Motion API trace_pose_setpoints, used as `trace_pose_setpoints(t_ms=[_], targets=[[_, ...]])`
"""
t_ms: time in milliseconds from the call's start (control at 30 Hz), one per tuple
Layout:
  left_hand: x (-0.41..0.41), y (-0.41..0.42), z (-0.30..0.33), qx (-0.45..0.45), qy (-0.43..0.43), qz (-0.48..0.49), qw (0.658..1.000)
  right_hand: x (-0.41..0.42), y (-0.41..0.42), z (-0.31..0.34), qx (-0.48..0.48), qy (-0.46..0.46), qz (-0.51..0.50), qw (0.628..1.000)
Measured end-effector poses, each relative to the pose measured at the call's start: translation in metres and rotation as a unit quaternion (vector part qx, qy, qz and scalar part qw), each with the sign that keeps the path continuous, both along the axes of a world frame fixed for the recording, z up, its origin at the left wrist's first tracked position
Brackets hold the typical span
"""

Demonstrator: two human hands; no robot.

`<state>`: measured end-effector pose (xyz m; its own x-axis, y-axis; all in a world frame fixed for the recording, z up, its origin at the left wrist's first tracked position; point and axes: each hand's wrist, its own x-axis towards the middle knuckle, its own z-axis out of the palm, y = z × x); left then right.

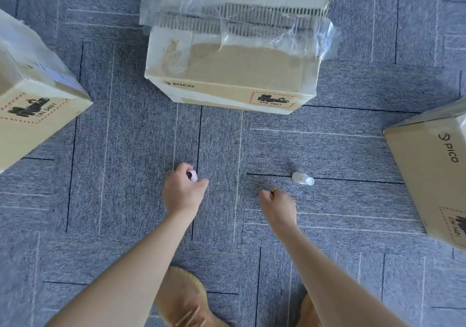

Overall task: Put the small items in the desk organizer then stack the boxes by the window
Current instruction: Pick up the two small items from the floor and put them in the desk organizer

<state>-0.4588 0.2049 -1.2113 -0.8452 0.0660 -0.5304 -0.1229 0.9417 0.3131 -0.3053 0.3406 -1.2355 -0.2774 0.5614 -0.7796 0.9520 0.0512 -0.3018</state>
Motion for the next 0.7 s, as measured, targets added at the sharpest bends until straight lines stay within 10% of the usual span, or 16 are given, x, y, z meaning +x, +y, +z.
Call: trace_pose_setpoints(t_ms=[300,700], targets=[[0.032,0.022,0.012,0.067,-0.15,0.004,0.986,0.061,0.035,0.011,-0.068,0.017,-0.253,0.965],[0.043,0.036,0.007,0.053,-0.154,-0.12,0.979,0.049,0.073,0.008,0.08,-0.014,0.043,0.996]])
